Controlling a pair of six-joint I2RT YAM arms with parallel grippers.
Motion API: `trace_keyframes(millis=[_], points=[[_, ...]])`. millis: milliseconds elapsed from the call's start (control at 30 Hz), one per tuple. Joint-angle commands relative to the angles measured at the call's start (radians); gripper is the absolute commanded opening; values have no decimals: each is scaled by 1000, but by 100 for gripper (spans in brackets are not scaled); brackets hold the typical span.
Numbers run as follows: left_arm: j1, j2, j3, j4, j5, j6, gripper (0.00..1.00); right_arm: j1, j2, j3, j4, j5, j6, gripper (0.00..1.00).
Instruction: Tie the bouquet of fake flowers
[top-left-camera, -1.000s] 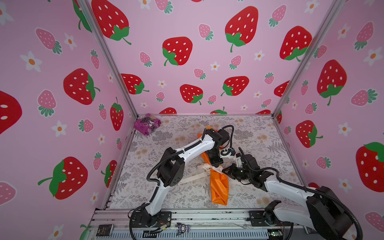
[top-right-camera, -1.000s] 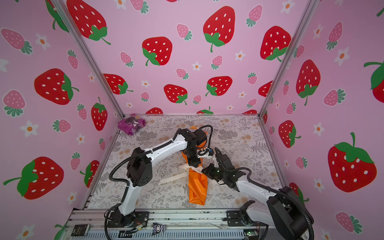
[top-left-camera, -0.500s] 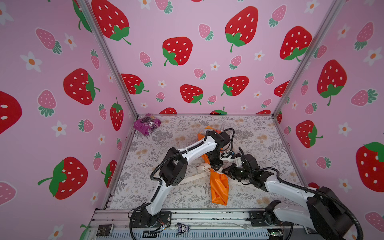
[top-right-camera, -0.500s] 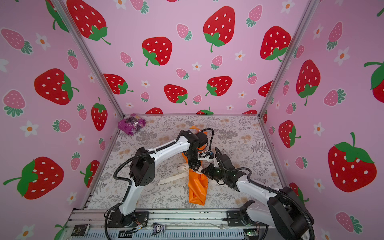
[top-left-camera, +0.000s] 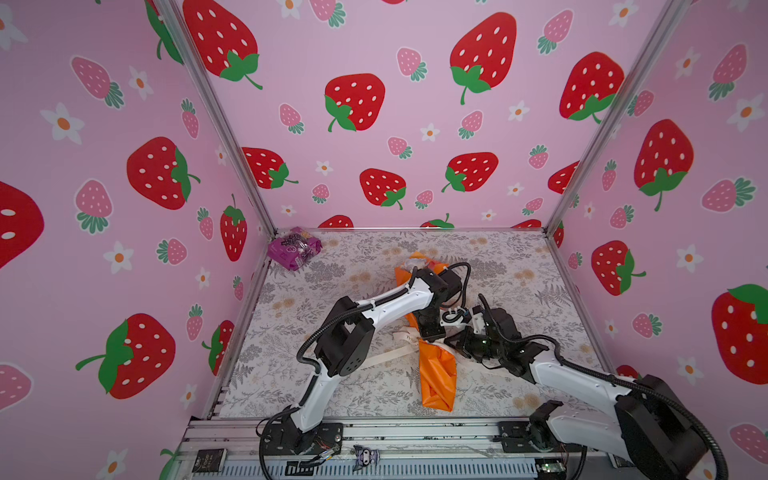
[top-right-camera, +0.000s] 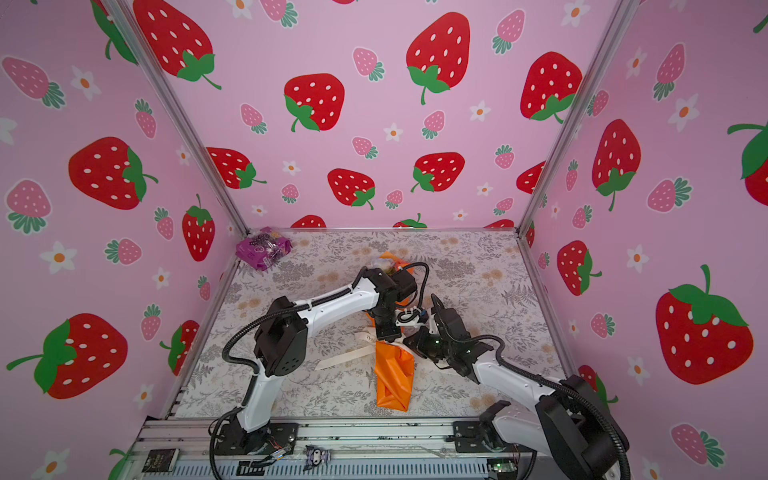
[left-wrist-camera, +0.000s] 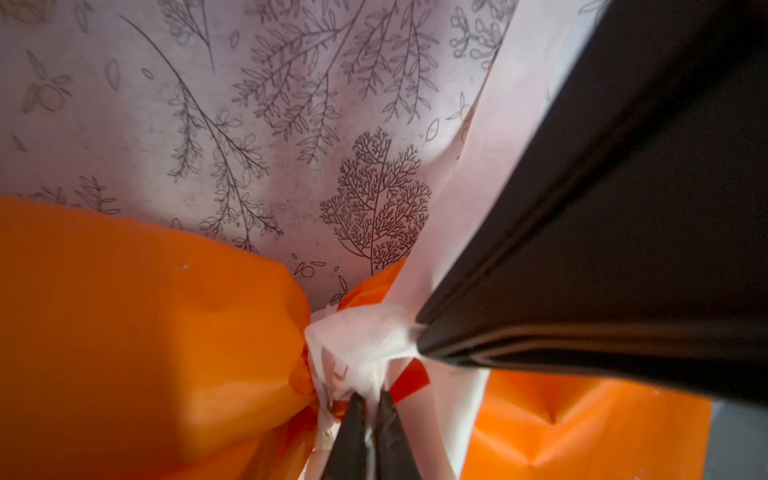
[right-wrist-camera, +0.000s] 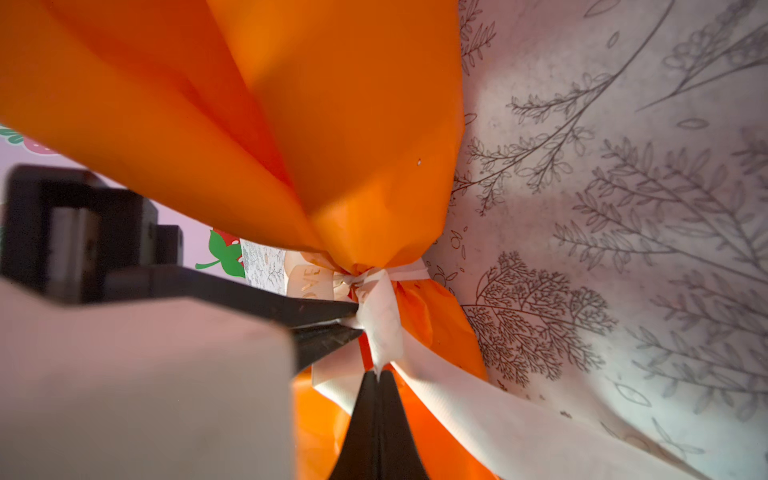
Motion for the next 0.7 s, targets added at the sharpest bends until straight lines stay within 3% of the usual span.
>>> trace_keyframes(millis=[0, 467, 667], points=[[-4, -46, -9, -7, 5, 21, 7, -7, -5, -8, 6, 10, 4, 0], [16, -67, 2, 3, 24, -31, 1, -8, 15, -12, -10, 33, -5, 0], [32, -66, 6, 2, 121, -61, 2, -8, 52, 9, -34, 15, -43, 0]])
